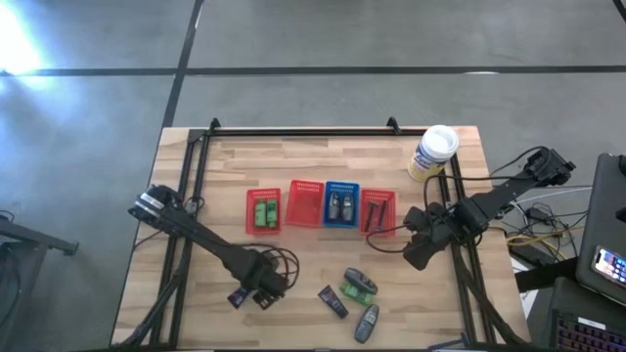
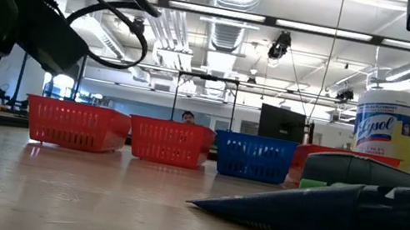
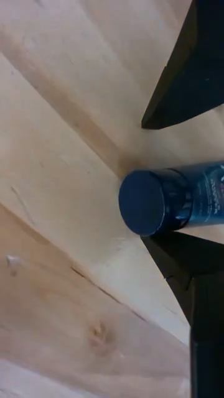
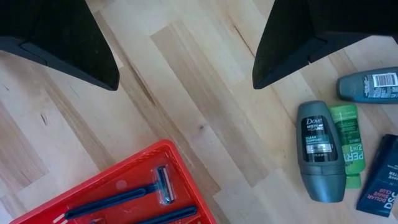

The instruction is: Pick & Place Travel size toiletries

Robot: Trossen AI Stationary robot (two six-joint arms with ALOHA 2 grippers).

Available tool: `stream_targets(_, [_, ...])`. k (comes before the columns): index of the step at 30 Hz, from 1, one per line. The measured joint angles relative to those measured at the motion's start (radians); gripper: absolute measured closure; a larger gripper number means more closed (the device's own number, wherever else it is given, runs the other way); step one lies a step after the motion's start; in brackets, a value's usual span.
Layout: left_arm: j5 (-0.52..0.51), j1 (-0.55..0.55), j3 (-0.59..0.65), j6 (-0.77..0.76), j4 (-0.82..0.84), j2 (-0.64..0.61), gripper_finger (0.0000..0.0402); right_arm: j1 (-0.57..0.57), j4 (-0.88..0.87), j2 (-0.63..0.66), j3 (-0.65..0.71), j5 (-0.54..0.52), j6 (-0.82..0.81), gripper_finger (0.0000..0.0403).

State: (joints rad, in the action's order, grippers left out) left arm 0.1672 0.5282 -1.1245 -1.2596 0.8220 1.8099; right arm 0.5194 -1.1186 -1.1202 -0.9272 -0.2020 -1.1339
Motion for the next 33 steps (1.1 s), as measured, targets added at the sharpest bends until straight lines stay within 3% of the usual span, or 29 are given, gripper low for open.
stream_targets(4, [-0.008, 0.000, 0.017, 0.005, -0.008, -0.004, 0.0156, 0.000, 0.001, 0.000, 0.000, 0.000, -0.003, 0.0037])
stream_targets(11, [-0.004, -0.004, 0.003, 0.050, 0.023, -0.002, 0.0271, 0.000, 0.001, 0.000, 0.000, 0.000, -0.011, 0.0037])
stream_targets(17, [-0.061, -0.068, -0.071, 0.046, 0.006, -0.065, 0.0276, 0.000, 0.000, 0.000, 0.000, 0.000, -0.011, 0.0037])
stream_targets(20, [-0.158, -0.151, -0.122, 0.046, -0.002, -0.119, 0.0276, 0.000, 0.000, 0.000, 0.000, -0.001, -0.014, 0.0037])
stream_targets(24, [-0.268, -0.344, -0.169, 0.112, -0.026, -0.180, 0.0276, 0.000, 0.001, 0.000, 0.000, -0.001, -0.023, 0.0037])
stream_targets(29, [-0.268, -0.596, -0.186, 0.256, -0.137, -0.162, 0.0276, 0.000, 0.001, 0.000, 0.000, -0.001, -0.041, 0.0037])
stream_targets(33, [-0.221, -0.719, -0.196, 0.315, -0.149, -0.105, 0.0276, 0.000, 0.004, 0.000, 0.000, -0.001, -0.046, 0.0037])
